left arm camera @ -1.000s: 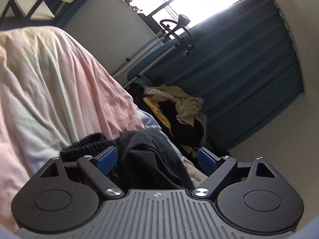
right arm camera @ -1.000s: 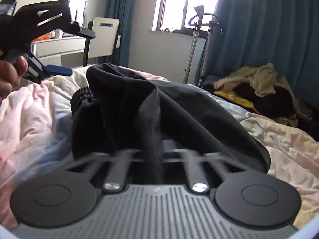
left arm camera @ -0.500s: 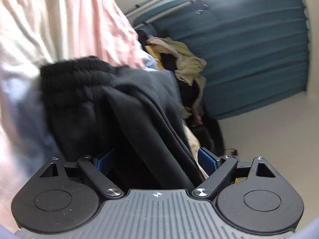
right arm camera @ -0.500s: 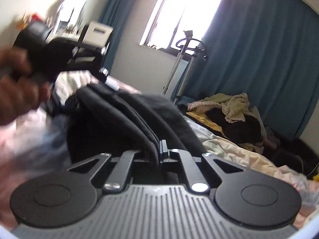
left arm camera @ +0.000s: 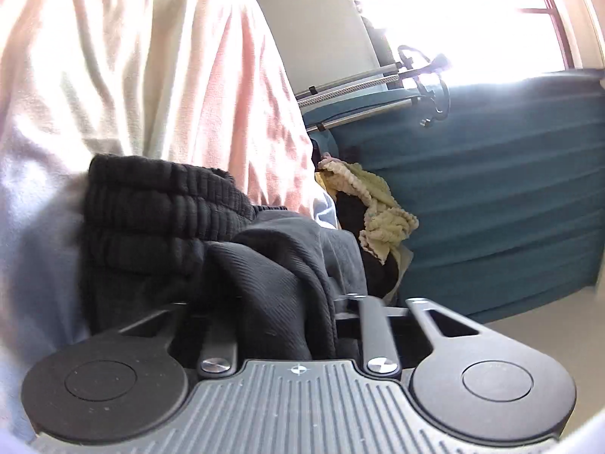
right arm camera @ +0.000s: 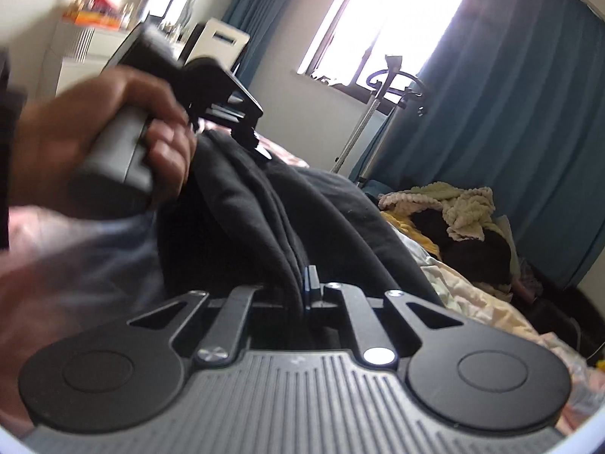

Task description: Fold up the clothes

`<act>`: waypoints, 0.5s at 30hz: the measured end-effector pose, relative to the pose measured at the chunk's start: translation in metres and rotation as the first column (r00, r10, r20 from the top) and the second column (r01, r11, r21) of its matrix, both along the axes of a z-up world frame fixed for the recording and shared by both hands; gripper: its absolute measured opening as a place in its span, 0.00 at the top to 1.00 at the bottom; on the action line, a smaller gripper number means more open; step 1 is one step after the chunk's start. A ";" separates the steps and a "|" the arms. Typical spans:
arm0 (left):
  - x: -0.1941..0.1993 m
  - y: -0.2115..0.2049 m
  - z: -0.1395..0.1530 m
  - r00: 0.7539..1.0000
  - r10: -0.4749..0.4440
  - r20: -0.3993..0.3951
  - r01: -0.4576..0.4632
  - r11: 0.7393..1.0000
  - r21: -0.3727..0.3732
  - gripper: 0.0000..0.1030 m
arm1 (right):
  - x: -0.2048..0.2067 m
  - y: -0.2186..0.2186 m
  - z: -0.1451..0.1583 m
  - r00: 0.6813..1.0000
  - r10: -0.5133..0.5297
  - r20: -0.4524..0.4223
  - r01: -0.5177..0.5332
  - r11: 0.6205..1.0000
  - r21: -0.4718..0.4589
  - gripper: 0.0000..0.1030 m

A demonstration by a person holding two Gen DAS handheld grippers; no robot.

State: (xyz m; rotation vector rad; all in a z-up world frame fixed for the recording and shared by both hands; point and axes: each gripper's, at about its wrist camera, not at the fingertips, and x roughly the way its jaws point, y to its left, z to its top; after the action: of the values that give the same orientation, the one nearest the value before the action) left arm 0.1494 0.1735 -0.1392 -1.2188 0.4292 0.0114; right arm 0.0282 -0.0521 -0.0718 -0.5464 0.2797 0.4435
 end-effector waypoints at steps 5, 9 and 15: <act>-0.019 0.004 0.031 0.990 0.009 0.141 -0.020 0.997 0.075 0.91 | 0.000 0.009 -0.008 0.999 -0.024 0.022 0.025 1.000 -0.014 0.90; -0.024 0.016 0.024 0.986 0.067 0.151 -0.081 0.993 0.091 0.91 | -0.007 0.007 -0.002 0.998 -0.027 0.057 0.028 1.000 -0.010 0.83; 0.003 0.031 -0.034 0.989 0.150 0.001 -0.149 0.986 0.080 0.92 | 0.008 0.000 -0.021 0.991 -0.054 -0.118 0.053 0.999 -0.013 0.78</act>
State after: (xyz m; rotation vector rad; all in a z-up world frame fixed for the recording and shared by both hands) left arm 0.1521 0.2045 -0.1728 -1.1696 0.3381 0.1591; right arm 0.0361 -0.0517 -0.0926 -0.5217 0.4099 0.4236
